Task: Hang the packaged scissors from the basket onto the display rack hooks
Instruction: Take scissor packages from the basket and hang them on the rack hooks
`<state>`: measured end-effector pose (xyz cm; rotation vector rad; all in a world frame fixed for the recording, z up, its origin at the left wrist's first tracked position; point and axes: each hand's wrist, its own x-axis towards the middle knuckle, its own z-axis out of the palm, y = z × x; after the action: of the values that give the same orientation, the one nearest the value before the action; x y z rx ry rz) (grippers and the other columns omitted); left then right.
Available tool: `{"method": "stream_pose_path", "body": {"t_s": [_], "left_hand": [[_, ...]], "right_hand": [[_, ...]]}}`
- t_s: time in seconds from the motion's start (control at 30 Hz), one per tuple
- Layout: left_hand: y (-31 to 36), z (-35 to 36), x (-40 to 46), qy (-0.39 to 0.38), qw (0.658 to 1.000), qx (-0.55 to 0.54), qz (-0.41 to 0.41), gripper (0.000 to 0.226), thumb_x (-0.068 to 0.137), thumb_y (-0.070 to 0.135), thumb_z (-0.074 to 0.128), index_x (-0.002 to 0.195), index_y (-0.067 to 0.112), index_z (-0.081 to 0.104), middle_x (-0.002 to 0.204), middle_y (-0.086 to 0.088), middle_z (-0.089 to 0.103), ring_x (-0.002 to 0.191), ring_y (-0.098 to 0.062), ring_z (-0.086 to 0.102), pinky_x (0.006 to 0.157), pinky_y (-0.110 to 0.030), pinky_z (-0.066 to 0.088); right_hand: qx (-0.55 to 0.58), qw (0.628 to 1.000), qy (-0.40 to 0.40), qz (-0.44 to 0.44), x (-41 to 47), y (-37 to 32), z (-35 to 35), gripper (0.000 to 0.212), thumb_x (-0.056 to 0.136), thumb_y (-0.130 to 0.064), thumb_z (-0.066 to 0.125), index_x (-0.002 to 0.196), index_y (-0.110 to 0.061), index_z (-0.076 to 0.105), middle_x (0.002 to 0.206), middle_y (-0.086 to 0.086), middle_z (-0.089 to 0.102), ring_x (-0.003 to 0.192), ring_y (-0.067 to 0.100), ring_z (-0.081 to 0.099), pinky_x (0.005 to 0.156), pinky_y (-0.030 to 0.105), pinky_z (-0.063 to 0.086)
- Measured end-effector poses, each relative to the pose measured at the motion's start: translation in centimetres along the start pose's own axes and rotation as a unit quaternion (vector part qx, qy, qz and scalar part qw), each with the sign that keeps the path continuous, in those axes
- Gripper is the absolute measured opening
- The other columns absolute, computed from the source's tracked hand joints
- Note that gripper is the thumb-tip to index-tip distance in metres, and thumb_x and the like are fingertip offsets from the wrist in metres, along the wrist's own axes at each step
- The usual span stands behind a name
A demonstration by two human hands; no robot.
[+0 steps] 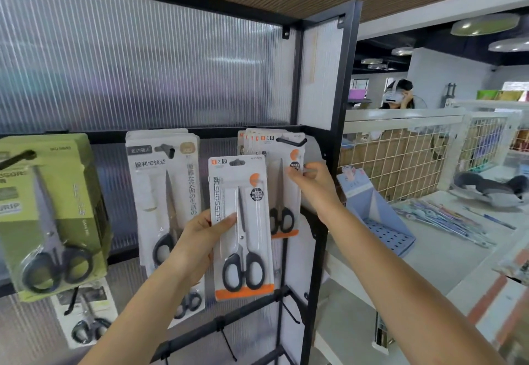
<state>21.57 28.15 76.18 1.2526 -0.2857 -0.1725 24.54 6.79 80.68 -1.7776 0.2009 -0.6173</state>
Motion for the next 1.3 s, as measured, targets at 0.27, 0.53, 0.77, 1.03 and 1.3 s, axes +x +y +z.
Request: {"method": "stream_pose_path", "body": {"t_s": [0.27,0.53,0.77,1.03,1.3], "left_hand": [[0.1,3.2,-0.4,-0.042,0.999,0.001,0.012,0.016,0.092,0.005,0.052,0.100,0.005,0.066,0.092,-0.011,0.074,0.074,-0.020,0.071,0.059,-0.026,0.056],[-0.1,8.1,-1.0,-0.089,0.994,0.007,0.059,0.012,0.091,0.004,0.053,0.096,0.002,0.065,0.078,-0.005,0.073,0.066,-0.016,0.069,0.054,-0.023,0.054],[-1.6,7.1,-0.5,-0.126,0.989,0.075,0.026,0.019,0.087,0.008,0.059,0.101,-0.004,0.059,0.088,-0.020,0.067,0.075,-0.021,0.069,0.070,-0.030,0.059],[-2.0,5.0,0.2,-0.132,0.978,0.162,0.017,0.013,0.087,0.009,0.062,0.089,-0.005,0.062,0.078,-0.014,0.070,0.071,-0.021,0.069,0.072,-0.032,0.059],[-2.4,4.6,1.2,-0.121,0.973,0.194,0.023,0.013,0.087,0.010,0.063,0.074,0.006,0.062,0.068,-0.006,0.069,0.067,-0.016,0.068,0.066,-0.027,0.058]], "right_hand": [[-0.018,0.975,0.120,-0.185,-2.2,-1.2,-3.6,0.014,0.093,-0.030,0.056,0.099,-0.017,0.058,0.101,-0.002,0.062,0.095,0.011,0.058,0.079,0.021,0.045],[-0.047,0.986,-0.027,-0.155,-5.0,-6.2,-6.9,0.011,0.091,-0.024,0.061,0.083,-0.017,0.064,0.084,0.012,0.069,0.075,0.013,0.061,0.075,0.038,0.054],[-0.034,0.986,0.002,-0.162,-3.7,-6.7,-7.8,0.024,0.091,-0.022,0.061,0.090,0.001,0.064,0.077,0.019,0.062,0.072,0.016,0.054,0.069,0.027,0.043],[-0.012,0.986,-0.003,-0.164,-1.8,-6.7,-6.3,0.018,0.091,-0.019,0.061,0.093,-0.002,0.066,0.075,0.000,0.064,0.065,0.001,0.057,0.063,0.009,0.043],[-0.021,0.990,-0.009,-0.138,-0.2,-5.6,-5.2,0.016,0.090,-0.022,0.062,0.075,-0.019,0.061,0.071,-0.008,0.061,0.057,-0.010,0.054,0.063,0.013,0.045]]}}
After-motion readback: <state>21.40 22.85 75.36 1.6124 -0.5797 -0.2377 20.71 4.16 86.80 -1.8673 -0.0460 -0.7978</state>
